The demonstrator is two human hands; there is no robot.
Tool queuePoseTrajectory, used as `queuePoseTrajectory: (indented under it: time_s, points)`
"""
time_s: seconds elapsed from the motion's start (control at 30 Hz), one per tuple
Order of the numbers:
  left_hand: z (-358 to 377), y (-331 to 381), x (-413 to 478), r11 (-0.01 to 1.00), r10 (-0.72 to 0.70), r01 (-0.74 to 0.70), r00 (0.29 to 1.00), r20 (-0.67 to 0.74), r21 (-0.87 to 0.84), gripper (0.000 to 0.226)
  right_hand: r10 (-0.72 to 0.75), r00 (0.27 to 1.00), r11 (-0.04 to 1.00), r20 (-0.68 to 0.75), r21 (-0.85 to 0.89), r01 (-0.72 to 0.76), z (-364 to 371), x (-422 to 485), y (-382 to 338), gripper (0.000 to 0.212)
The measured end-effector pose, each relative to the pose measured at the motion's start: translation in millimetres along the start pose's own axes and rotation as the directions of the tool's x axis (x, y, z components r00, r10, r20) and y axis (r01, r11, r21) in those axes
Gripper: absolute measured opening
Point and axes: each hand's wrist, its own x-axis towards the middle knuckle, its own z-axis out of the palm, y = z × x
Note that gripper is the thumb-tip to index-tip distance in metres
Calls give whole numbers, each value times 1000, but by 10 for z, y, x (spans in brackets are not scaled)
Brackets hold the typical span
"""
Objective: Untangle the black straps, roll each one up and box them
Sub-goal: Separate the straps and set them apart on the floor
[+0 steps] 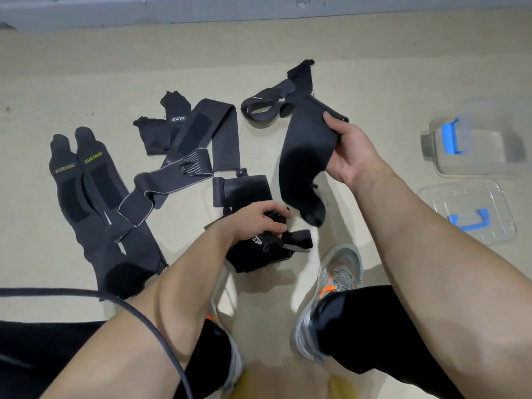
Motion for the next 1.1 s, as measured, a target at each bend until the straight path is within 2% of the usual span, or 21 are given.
queuePoseTrajectory:
  time_s: [0.07, 0.13, 0.2, 0.3, 0.33, 0.37, 0.43, 0.5, 0.53, 0.6, 0.7, 0.77, 0.8, 0.83, 0.87, 0.9, 0.93, 0.97, 1.0, 1.03, 1.1]
  points:
    - [88, -20, 73, 1000, -1, 1, 988, -157, -1, 18, 45, 999, 998, 9, 36, -45, 148, 12, -8, 29]
    - [104, -11, 154, 987, -35, -28, 920, -390, -157, 29, 72, 997, 996, 8, 45, -72, 286, 35, -5, 33]
    - [31, 6, 232, 962, -71, -64, 880, -469, -265, 44, 103, 995, 994, 3, 34, -103, 415, 52, -9, 36]
    - [-124, 1, 288, 942, -115, -34, 901, -418, -333, 80, 156, 988, 982, 9, 108, -156, 592, 35, -2, 41]
    - [-168, 4, 273, 917, -127, -34, 920, -371, -396, 79, 150, 988, 979, 17, 135, -151, 636, 36, -3, 39]
    - [-196, 24, 247, 868, -123, -49, 943, -309, -494, 68, 136, 990, 979, 27, 149, -138, 668, 34, -3, 36]
    - [-203, 67, 197, 653, -108, -58, 980, -168, -755, 51, 129, 990, 980, 61, 142, -137, 705, 12, -2, 32]
    - [-167, 141, 165, 414, -63, -56, 994, -90, -908, 56, 144, 987, 983, 74, 106, -151, 685, -2, 1, 31]
    - [-138, 149, 188, 347, -39, -66, 996, -85, -935, 59, 148, 986, 983, 72, 98, -155, 651, -1, 5, 30]
    - [-92, 188, 202, 316, -28, -88, 994, -101, -945, 59, 121, 992, 986, 26, 109, -123, 553, 12, 2, 32]
    - [-120, 209, 185, 409, -70, -116, 985, -158, -905, 56, -22, 983, 997, -181, 67, 35, 333, 78, -48, 32]
    - [-187, 220, 95, 507, -83, -138, 975, -208, -851, 53, -113, 904, 991, -412, -107, 75, 171, 86, -74, 31]
    - [-220, 238, 35, 566, -82, -140, 971, -225, -812, 51, -162, 846, 964, -508, -264, 25, 117, 65, -80, 33]
    - [-249, 269, -39, 638, -71, -143, 967, -243, -757, 43, -213, 790, 895, -574, -439, -78, 84, 25, -76, 41]
    - [-284, 312, -118, 718, -61, -144, 962, -268, -681, 29, -285, 746, 782, -601, -596, -181, 50, 11, -62, 52]
    - [-322, 364, -194, 789, -48, -141, 956, -289, -598, 18, -383, 738, 635, -555, -739, -226, 60, -33, -53, 62]
    - [-352, 428, -271, 854, -30, -134, 952, -304, -503, 17, -452, 792, 497, -411, -853, -160, 108, -94, -36, 68]
    - [-386, 486, -329, 911, -2, -124, 953, -304, -394, 23, -436, 878, 399, -198, -917, -9, 195, -179, -23, 67]
    - [-412, 563, -399, 950, 31, -118, 957, -289, -290, 29, -347, 938, 345, 19, -927, 146, 307, -263, -15, 61]
    - [-436, 631, -462, 971, 60, -121, 960, -275, -209, 33, -211, 962, 317, 175, -918, 237, 459, -384, -12, 54]
    - [-497, 787, -622, 989, 78, -110, 959, -274, -104, 34, -7, 944, 195, 329, -926, 324, 724, -592, -15, 43]
